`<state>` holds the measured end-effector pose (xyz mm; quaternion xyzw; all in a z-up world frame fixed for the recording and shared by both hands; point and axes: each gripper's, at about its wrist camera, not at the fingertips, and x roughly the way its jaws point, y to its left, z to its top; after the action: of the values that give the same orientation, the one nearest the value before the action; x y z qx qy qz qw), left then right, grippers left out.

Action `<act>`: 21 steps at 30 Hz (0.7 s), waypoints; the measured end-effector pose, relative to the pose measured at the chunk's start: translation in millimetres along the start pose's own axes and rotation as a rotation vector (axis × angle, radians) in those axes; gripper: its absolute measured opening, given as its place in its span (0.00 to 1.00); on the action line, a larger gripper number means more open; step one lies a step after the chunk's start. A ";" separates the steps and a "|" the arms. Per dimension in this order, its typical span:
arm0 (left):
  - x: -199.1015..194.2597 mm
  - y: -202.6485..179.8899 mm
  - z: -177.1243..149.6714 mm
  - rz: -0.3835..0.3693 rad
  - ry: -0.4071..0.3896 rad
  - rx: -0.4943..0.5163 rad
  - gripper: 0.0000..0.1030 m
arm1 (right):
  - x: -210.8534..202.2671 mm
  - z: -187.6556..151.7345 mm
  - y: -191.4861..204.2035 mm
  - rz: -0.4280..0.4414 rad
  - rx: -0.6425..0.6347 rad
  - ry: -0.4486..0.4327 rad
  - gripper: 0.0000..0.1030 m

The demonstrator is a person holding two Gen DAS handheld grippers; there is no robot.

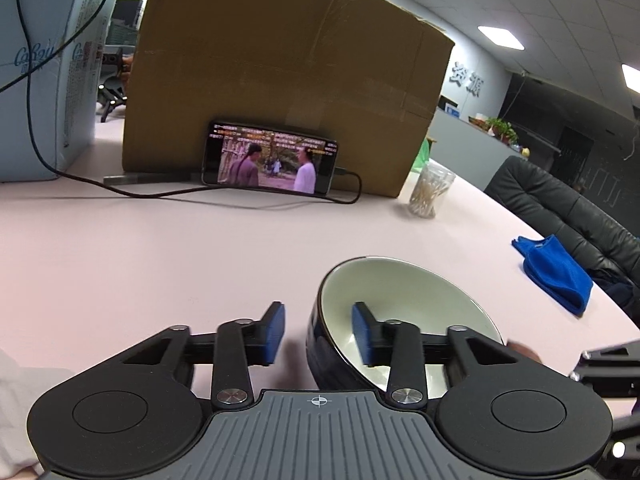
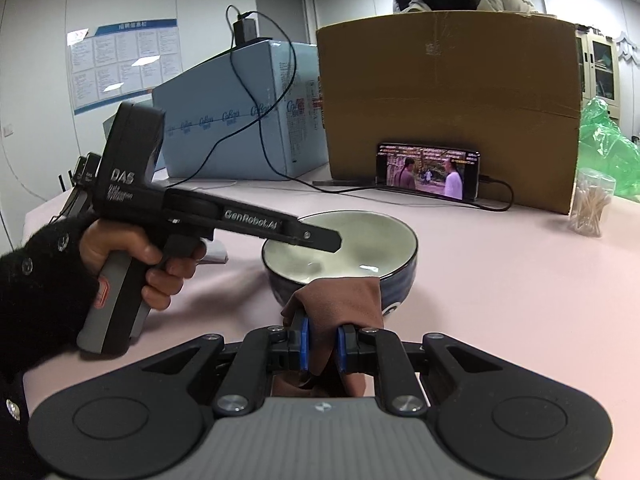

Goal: Clean bowl

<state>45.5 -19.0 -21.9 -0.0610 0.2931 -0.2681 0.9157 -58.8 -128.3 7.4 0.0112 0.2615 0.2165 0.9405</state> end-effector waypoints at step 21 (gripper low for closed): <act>-2.8 0.3 -5.7 -0.027 -0.009 -0.010 0.28 | 12.9 2.0 0.8 -0.007 0.009 0.022 0.16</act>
<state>40.4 -17.1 -25.2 -0.0708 0.2893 -0.2785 0.9131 -48.2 -122.0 3.0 0.0120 0.2729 0.2123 0.9383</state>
